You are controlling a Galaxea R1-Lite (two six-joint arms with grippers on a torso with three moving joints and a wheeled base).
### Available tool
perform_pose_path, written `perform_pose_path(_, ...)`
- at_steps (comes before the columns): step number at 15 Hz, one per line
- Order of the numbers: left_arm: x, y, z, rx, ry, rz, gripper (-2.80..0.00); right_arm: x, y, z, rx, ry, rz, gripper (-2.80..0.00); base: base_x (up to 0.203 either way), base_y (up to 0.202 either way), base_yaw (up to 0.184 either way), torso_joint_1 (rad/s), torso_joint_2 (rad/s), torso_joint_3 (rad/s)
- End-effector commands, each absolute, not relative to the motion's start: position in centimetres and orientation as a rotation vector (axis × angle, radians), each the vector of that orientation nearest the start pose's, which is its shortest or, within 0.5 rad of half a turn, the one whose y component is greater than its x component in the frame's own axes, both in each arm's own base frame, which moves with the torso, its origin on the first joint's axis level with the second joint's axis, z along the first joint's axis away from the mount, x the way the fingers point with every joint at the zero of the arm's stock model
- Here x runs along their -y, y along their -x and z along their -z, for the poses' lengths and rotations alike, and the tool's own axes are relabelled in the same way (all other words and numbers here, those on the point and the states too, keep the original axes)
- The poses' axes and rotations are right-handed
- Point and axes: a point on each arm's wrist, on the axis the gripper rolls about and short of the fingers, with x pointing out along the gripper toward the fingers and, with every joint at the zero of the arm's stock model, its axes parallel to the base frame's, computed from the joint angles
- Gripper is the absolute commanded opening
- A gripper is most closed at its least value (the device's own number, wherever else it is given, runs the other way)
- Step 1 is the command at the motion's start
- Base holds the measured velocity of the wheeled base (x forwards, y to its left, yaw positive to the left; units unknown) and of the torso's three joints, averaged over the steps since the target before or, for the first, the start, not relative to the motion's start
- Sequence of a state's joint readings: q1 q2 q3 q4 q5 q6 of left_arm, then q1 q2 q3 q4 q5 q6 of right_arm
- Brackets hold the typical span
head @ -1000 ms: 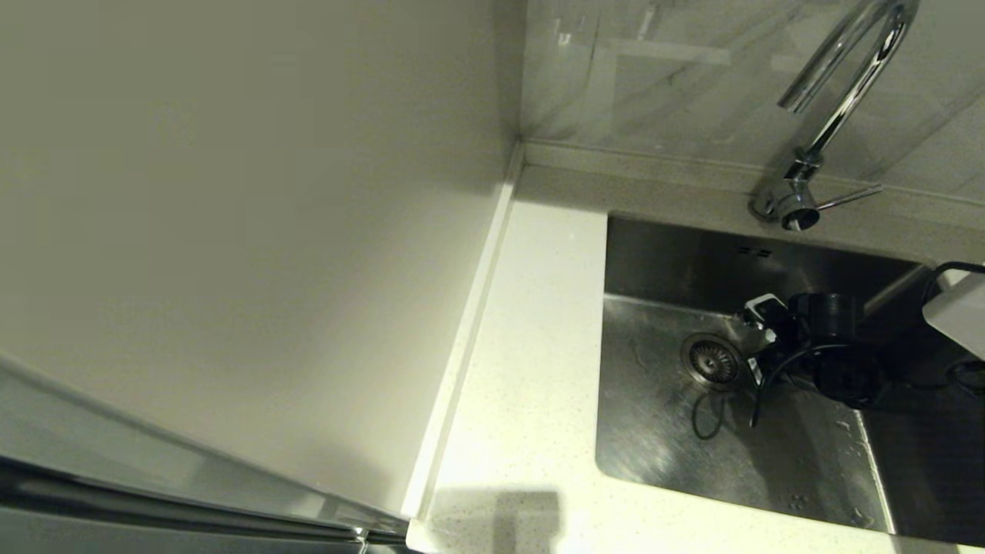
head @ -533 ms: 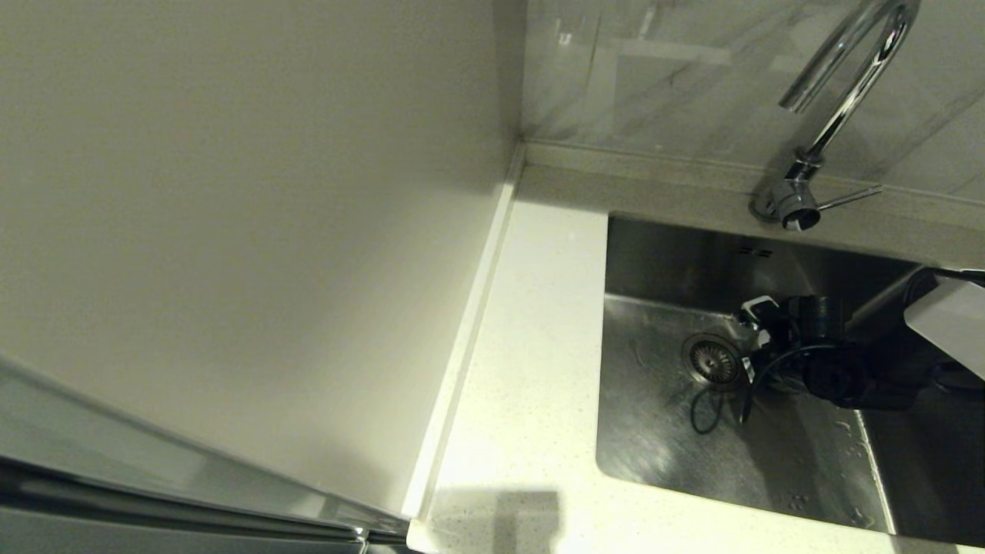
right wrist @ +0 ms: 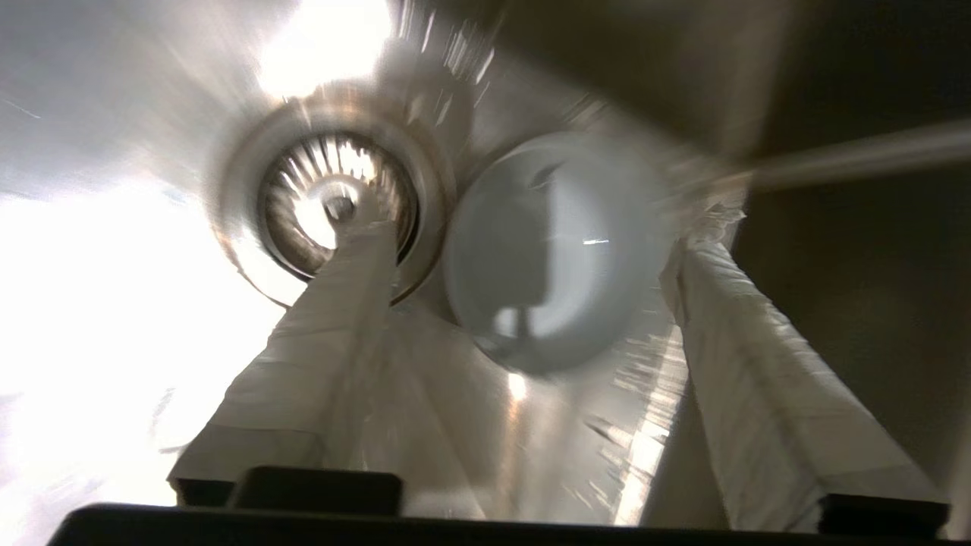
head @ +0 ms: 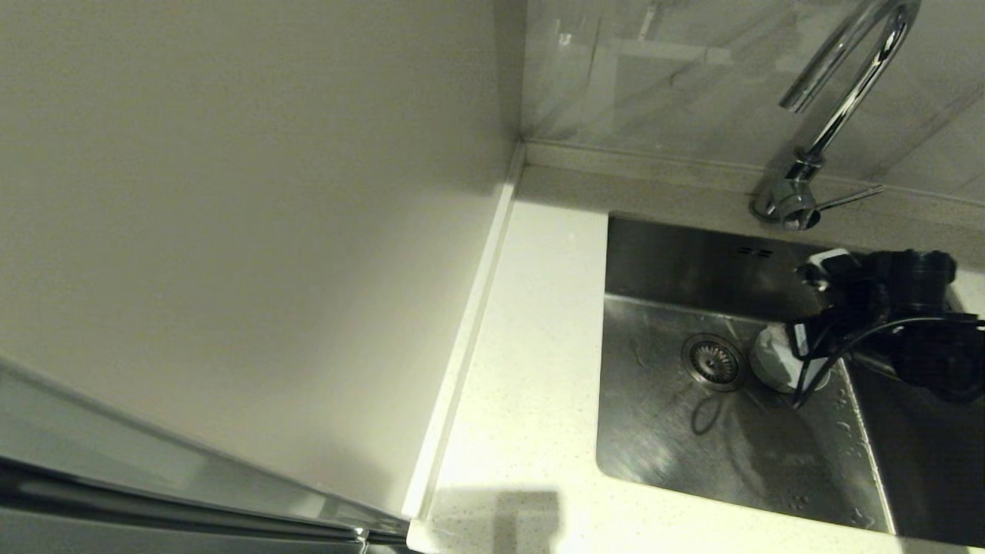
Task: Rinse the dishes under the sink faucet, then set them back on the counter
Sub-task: Put a bowl into the sink
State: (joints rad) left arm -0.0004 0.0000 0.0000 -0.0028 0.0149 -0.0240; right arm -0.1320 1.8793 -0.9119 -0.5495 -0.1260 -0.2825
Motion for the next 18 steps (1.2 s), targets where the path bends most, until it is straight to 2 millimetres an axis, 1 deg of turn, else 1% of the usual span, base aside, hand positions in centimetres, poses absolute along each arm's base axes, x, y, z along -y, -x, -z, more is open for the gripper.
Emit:
perform_pose_path(1,0.0,2.3,-7.6,0.006,0.024,-0.014,-2.8,4.2,-26.7,-21.8,-0.232,0.271,0.249,0.0,0.0,0.0,0.0,0.0,0.0,0.0)
perform_pose_path(3,0.0,2.3,-7.6,0.006,0.025,-0.014,-2.8,4.5,-21.3,-24.4,-0.166,0.24,0.344,0.0,0.0,0.0,0.0,0.0,0.0,0.0)
perform_pose_path(5,0.0,2.3,-7.6,0.006,0.025,-0.015,-2.8,4.8,-16.7,-25.3,-0.201,0.16,0.436,0.0,0.0,0.0,0.0,0.0,0.0,0.0)
perform_pose_path(6,0.0,2.3,-7.6,0.006,0.025,-0.015,-2.8,5.2,-14.7,-25.6,-0.198,0.098,0.505,0.0,0.0,0.0,0.0,0.0,0.0,0.0)
perform_pose_path(7,0.0,2.3,-7.6,0.006,0.024,-0.015,-2.8,5.9,-13.4,-25.7,-0.195,0.026,0.597,0.0,0.0,0.0,0.0,0.0,0.0,0.0)
perform_pose_path(8,0.0,2.3,-7.6,0.007,0.024,-0.014,-2.8,6.4,-12.7,-25.2,-0.232,-0.047,0.66,0.0,0.0,0.0,0.0,0.0,0.0,0.0)
perform_pose_path(10,0.0,2.3,-7.6,0.006,0.025,-0.015,-2.8,6.6,-11.3,-23.1,-0.469,-0.125,0.757,0.0,0.0,0.0,0.0,0.0,0.0,0.0)
perform_pose_path(11,0.0,2.3,-7.6,0.006,0.025,-0.015,-2.8,6.8,-10.8,-22.4,-0.583,-0.152,0.79,0.0,0.0,0.0,0.0,0.0,0.0,0.0)
perform_pose_path(12,0.0,2.3,-7.6,0.007,0.025,-0.015,-2.8,7.3,-11.2,-22.3,-0.634,-0.174,0.794,0.0,0.0,0.0,0.0,0.0,0.0,0.0)
perform_pose_path(15,0.0,2.3,-7.6,0.006,0.025,-0.014,-2.8,9.2,-13.4,-22.9,-0.668,-0.197,0.798,0.0,0.0,0.0,0.0,0.0,0.0,0.0)
perform_pose_path(18,0.0,2.3,-7.6,0.006,0.023,-0.015,-2.8,11.2,-16.4,-22.9,-0.712,-0.201,0.785,0.0,0.0,0.0,0.0,0.0,0.0,0.0)
